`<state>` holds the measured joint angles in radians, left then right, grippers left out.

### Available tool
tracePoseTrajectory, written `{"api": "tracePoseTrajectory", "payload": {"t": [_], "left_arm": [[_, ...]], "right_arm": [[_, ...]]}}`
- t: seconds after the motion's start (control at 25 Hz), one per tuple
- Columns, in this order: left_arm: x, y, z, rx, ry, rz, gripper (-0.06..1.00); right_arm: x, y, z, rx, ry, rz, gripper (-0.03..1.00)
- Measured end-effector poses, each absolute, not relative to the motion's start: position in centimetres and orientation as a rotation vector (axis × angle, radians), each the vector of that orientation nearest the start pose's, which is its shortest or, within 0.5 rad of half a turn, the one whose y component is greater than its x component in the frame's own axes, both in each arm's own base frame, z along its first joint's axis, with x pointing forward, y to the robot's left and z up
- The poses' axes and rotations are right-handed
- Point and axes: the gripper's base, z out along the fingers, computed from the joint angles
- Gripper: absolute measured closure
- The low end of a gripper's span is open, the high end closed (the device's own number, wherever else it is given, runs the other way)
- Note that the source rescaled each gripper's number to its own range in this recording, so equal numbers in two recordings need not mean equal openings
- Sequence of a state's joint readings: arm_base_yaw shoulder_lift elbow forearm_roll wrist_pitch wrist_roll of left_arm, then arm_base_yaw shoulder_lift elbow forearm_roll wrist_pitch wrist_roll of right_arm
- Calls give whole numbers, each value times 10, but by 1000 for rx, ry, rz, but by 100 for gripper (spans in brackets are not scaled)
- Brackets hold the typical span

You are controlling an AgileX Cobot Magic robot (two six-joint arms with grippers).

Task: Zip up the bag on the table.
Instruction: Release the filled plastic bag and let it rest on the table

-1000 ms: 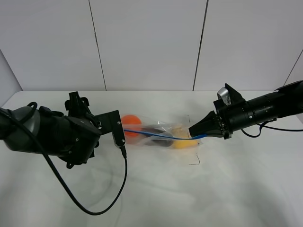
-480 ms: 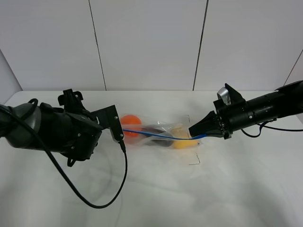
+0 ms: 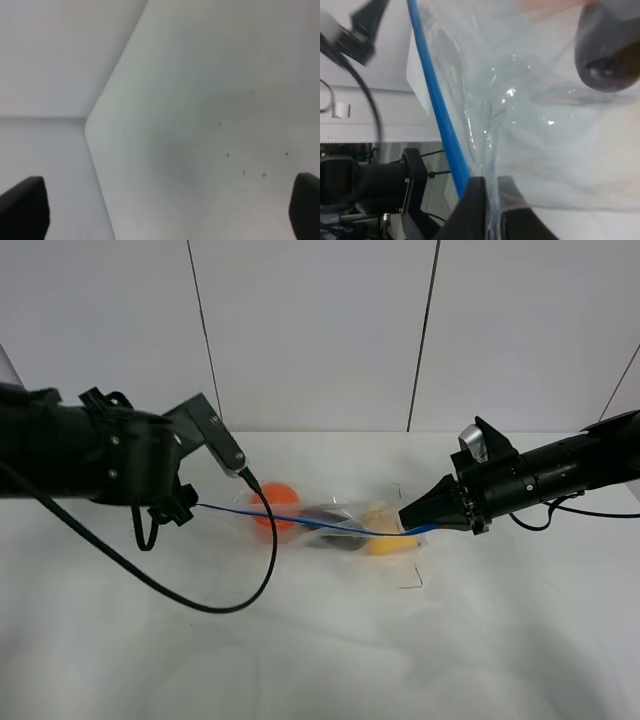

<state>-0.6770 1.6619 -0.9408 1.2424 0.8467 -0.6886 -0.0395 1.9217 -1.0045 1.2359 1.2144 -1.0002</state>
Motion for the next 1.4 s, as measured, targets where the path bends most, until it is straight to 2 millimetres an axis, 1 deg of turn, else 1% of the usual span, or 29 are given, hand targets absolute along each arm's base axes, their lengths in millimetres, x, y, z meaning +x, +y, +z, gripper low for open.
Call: {"api": "tracePoseTrajectory", "payload": {"t": [0.24, 0.44, 0.64, 0.68, 0.8, 0.88, 1.0, 1.16, 1.4], "left_arm": [[301, -97, 246, 696, 2417, 715, -6], [306, -64, 264, 488, 2578, 542, -6], [303, -35, 263, 301, 2759, 413, -6], [302, -27, 261, 243, 2801, 363, -6], [298, -11, 258, 159, 2887, 252, -6], [295, 0, 257, 102, 2932, 174, -6], [292, 17, 256, 16, 2971, 119, -6], [290, 29, 256, -49, 2987, 112, -6], [289, 29, 258, -41, 2971, 114, -6]], "right_arm": [[322, 68, 162, -239, 2561, 1537, 97], [322, 68, 162, -243, 2561, 1535, 97], [322, 68, 162, -244, 2560, 1535, 97], [322, 68, 162, -244, 2560, 1535, 97], [322, 68, 162, -245, 2561, 1535, 97], [322, 68, 162, -248, 2563, 1533, 97], [322, 68, 162, -254, 2561, 1531, 97], [322, 68, 162, -259, 2565, 1529, 97], [322, 68, 162, -261, 2567, 1527, 97]]}}
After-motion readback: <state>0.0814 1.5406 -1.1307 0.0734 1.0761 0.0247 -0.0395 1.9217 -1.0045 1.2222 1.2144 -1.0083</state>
